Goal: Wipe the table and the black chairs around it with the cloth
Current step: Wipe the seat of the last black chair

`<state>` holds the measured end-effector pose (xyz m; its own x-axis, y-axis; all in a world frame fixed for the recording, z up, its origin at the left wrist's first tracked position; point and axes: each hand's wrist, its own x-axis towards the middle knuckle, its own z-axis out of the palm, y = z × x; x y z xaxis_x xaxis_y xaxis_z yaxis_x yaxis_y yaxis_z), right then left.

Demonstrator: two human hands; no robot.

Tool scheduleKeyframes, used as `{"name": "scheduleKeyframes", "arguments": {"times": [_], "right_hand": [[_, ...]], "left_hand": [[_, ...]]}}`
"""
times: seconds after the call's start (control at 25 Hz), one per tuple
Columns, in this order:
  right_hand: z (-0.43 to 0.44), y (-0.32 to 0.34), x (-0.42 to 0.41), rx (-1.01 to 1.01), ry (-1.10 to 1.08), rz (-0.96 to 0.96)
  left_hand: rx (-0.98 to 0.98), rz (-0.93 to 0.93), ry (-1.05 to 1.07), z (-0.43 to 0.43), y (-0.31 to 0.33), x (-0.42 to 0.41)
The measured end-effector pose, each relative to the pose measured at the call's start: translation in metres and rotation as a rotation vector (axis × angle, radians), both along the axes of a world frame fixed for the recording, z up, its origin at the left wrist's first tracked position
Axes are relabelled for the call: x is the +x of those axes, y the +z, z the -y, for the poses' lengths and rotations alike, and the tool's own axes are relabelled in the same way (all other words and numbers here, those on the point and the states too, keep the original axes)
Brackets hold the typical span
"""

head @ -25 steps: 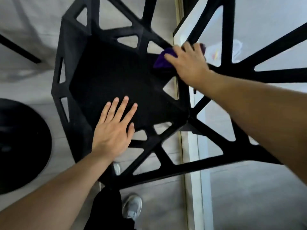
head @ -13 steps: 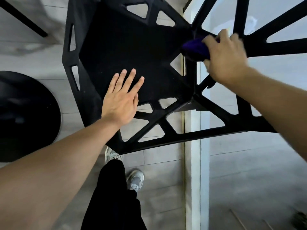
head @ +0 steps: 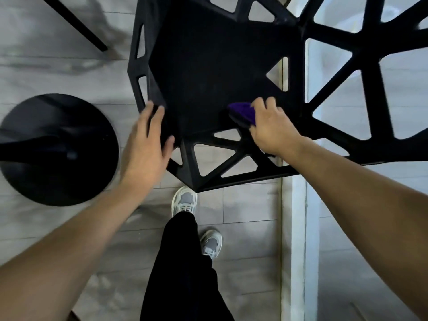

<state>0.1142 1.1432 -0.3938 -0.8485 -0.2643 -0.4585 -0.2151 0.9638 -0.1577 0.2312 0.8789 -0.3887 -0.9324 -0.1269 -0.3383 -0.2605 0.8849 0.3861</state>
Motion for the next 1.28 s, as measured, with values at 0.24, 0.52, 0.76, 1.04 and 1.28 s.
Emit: {"name": "scheduleKeyframes", "arguments": {"times": [0.24,0.52,0.76,1.04,1.28], "right_hand": [[0.015,0.016,0.013,-0.157,0.014,0.153],[0.030,0.026,0.017,-0.106,0.248,0.196],[0.056,0.010,0.024,-0.244,0.234,0.068],[0.062,0.020,0.045,-0.330,0.234,0.002],[0.092,0.036,0.098,-0.416,0.655,0.095]], "left_hand": [[0.103,0.178,-0.016,-0.013,-0.011,0.030],[0.266,0.207,-0.106,0.020,-0.006,0.023],[0.335,0.194,-0.104,0.027,-0.005,0.022],[0.372,0.163,-0.121,0.035,-0.009,0.024],[0.354,0.124,-0.156,0.037,-0.016,0.025]]}}
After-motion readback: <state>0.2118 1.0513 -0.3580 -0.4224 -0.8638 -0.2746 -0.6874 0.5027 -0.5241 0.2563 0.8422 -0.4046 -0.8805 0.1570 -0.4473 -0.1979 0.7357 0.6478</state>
